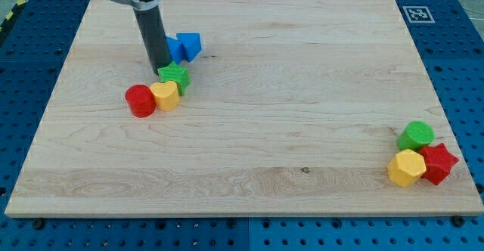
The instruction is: Move the blue cube to the top left side of the board
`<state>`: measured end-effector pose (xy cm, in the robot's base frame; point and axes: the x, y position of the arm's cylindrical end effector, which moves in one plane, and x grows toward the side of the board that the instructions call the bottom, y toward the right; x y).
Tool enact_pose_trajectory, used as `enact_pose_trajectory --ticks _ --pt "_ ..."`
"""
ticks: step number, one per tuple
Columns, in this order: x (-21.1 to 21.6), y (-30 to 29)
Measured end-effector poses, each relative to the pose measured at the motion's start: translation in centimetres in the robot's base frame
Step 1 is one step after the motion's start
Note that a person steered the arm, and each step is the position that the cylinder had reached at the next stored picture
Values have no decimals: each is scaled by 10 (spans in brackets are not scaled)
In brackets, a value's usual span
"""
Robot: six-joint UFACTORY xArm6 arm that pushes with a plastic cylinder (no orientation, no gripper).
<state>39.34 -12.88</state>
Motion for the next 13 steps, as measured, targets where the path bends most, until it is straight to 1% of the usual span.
enact_pose_trajectory --ticks 2,3,4,7,8,9,12,13 --pt "0 46" --pt "-13 40" --pt "-25 12" --pt "-31 -28" --pt "-43 -28" --pt "-43 -42" --pt "-58 -44" --pt "-81 -45"
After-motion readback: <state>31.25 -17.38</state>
